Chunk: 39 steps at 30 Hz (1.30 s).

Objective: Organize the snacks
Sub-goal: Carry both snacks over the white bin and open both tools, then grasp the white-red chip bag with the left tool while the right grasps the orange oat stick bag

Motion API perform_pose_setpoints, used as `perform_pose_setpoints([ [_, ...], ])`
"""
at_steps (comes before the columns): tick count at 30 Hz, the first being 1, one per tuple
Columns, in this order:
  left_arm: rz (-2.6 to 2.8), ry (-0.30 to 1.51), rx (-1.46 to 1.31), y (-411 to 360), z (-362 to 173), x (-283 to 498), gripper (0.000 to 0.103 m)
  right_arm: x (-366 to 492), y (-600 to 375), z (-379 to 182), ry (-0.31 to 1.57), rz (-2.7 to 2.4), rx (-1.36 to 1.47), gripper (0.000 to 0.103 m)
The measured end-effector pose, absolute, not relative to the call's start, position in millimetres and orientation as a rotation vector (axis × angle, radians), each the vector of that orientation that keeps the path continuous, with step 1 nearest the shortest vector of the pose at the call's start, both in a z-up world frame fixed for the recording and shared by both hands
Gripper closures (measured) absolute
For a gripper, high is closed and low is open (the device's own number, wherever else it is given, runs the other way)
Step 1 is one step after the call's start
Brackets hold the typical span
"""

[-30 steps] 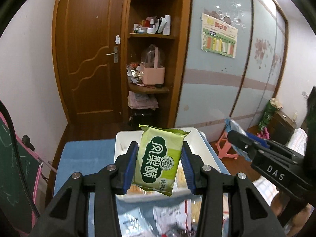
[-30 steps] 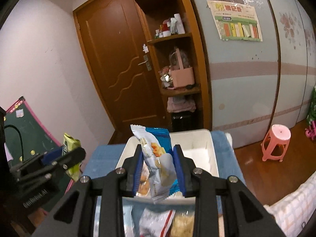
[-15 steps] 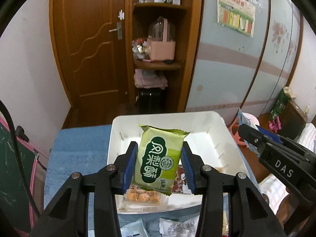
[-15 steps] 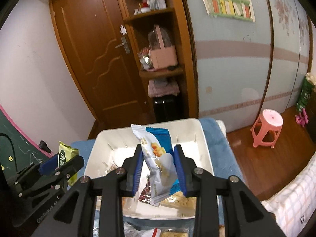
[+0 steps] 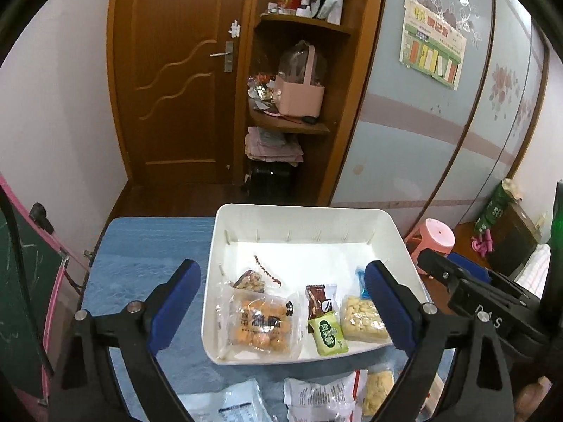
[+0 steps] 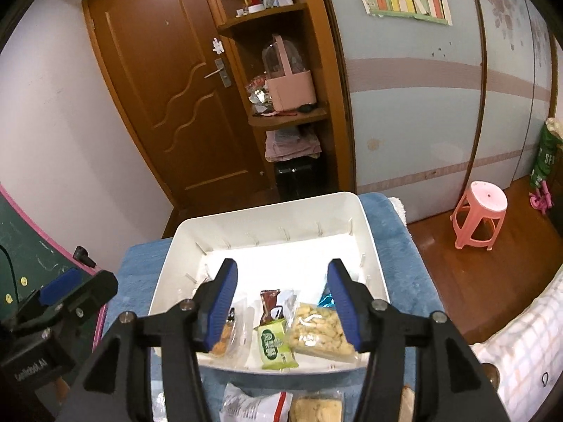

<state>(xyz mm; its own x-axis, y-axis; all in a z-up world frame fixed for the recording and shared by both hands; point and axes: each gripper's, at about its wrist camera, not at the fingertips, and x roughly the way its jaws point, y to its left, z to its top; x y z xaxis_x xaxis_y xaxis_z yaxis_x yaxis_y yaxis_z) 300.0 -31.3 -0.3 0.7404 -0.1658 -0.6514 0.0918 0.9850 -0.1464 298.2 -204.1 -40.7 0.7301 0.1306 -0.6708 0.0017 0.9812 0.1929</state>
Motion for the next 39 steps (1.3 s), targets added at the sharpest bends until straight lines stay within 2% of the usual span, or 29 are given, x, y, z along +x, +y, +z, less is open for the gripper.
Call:
perform_pose_setpoints([
  [13, -0.124, 0.632, -0.075, -8, 47, 205, 0.009, 205, -185, 6, 0.671, 0.134, 0.08, 0.049],
  [22, -0.147, 0.619, -0.076, 4, 49, 138, 0.008, 144, -194, 9, 0.662, 0.132, 0.062, 0.048],
  [30, -0.195, 0.646, -0.029, -2, 29, 111, 0.007, 106, -208, -14, 0.704, 0.118, 0.071, 0.048],
  [39, -0.303, 0.729, 0.037, -31, -25, 113, 0.007, 77, -230, -88, 0.841, 0.081, 0.099, 0.048],
])
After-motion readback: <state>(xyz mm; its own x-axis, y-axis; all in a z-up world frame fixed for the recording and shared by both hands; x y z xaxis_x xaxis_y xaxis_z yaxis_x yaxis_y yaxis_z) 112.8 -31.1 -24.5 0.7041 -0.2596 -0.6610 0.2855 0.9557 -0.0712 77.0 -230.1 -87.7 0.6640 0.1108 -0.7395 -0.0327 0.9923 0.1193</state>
